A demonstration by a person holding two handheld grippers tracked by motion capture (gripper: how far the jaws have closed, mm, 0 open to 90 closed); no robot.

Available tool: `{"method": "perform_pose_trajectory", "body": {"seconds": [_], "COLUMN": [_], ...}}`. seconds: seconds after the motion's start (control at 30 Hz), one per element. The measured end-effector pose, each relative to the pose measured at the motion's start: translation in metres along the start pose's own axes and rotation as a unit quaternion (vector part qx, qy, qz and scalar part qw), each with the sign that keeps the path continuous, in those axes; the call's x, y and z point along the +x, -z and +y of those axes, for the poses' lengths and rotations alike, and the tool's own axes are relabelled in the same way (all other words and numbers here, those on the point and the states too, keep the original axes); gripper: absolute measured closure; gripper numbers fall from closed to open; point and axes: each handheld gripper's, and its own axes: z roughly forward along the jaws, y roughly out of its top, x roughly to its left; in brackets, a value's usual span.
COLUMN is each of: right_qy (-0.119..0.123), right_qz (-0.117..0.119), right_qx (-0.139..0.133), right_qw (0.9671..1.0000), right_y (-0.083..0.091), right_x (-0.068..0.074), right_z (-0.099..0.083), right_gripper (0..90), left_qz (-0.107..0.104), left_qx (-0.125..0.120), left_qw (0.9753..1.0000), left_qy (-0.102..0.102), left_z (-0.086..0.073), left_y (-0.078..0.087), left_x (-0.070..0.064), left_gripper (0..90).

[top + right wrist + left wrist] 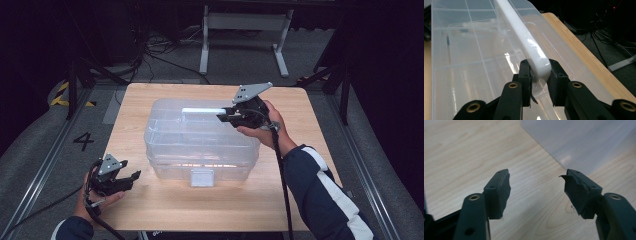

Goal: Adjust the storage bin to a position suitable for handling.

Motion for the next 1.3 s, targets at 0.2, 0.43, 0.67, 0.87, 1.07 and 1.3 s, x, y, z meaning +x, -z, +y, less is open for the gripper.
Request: {"method": "perform_pose_trajectory", "body": {"seconds": [0.2, 0.43, 0.67, 0.87, 1.07, 1.3], "right_qy": [0.000, 0.006, 0.008, 0.007, 0.005, 0.006], "right_qz": [0.005, 0.000, 0.002, 0.003, 0.002, 0.000], "right_qx": [0.002, 0.014, 0.018, 0.015, 0.015, 0.014], "right_qw": [1.0000, 0.9999, 0.9998, 0.9999, 0.9999, 0.9999], "right_y": [0.000, 0.000, 0.000, 0.000, 0.000, 0.000], "right_x": [-0.003, -0.006, -0.008, -0.009, -0.011, -0.012], "right_z": [0.002, 0.008, 0.011, 0.011, 0.012, 0.013], "right_gripper": [74.8, 73.8, 73.5, 73.3, 72.9, 72.3], "left_qz": [-0.018, -0.061, -0.075, -0.082, -0.083, -0.078], "left_qx": [-0.030, -0.068, -0.080, -0.083, -0.084, -0.082], "left_qw": [0.9994, 0.9953, 0.9927, 0.9915, 0.9915, 0.9923], "left_qy": [-0.006, -0.032, -0.052, -0.057, -0.054, -0.051], "left_z": [0.012, 0.029, 0.043, 0.051, 0.056, 0.060], "left_y": [0.013, 0.026, 0.026, 0.024, 0.021, 0.014], "left_x": [0.000, -0.007, -0.019, -0.027, -0.029, -0.029], "left_gripper": [59.2, 79.8, 89.7, 90.0, 90.0, 90.0]}}
